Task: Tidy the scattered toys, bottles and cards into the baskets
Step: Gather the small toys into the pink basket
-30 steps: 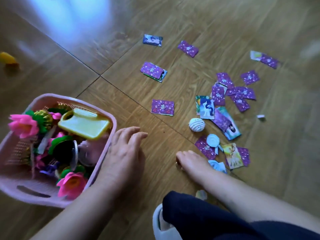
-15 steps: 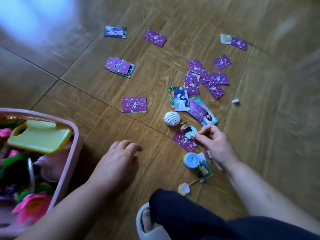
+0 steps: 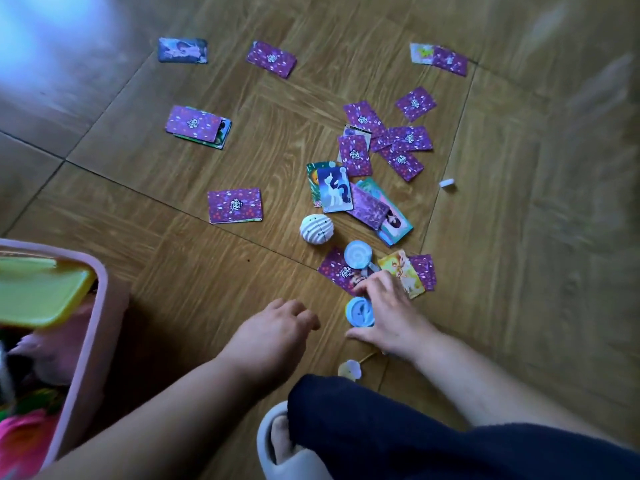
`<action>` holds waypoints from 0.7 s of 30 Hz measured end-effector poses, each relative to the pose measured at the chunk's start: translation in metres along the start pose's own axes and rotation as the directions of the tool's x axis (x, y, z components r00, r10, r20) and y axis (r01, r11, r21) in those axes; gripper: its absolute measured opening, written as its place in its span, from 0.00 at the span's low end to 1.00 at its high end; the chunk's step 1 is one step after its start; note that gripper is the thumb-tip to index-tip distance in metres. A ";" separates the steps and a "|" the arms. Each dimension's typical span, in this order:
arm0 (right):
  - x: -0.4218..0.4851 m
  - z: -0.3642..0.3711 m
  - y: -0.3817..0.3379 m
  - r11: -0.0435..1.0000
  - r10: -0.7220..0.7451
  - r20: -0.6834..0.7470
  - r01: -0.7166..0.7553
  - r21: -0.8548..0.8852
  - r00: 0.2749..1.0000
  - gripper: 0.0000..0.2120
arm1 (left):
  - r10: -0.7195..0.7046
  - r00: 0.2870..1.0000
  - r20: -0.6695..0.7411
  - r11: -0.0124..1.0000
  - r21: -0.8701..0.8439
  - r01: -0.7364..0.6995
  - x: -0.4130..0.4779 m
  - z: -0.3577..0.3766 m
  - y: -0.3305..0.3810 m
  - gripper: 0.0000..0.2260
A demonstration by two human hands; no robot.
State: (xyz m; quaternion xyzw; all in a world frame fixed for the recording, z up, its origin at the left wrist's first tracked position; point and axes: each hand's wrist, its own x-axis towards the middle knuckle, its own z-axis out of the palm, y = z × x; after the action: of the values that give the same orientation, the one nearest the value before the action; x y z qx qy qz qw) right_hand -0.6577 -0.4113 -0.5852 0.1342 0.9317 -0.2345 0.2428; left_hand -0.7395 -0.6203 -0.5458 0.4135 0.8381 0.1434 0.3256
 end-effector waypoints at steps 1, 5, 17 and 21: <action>0.002 0.004 -0.002 0.998 -0.031 0.041 0.033 -0.059 0.999 0.28 | 0.046 0.998 0.041 0.998 0.029 -0.047 0.007 0.006 0.003 0.17; 0.016 -0.017 0.004 0.973 0.103 -0.077 -0.085 0.213 0.992 0.19 | 0.147 0.962 0.229 0.973 0.140 -0.182 0.032 0.028 0.016 0.17; 0.020 -0.075 0.026 0.558 0.410 -0.123 -0.142 0.817 0.904 0.10 | 0.219 0.926 0.308 0.877 0.354 -0.325 0.055 0.064 0.032 0.15; 0.034 -0.083 0.015 0.616 0.405 -0.188 -0.115 0.780 0.895 0.07 | 0.070 0.985 0.161 0.943 0.311 -0.118 0.058 0.040 0.007 0.17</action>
State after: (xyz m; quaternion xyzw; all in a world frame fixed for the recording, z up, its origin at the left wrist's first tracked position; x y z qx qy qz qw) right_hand -0.7139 -0.3523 -0.5441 0.3971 0.7473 -0.5320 0.0297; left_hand -0.7348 -0.5717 -0.5972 0.5098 0.8032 -0.0096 0.3081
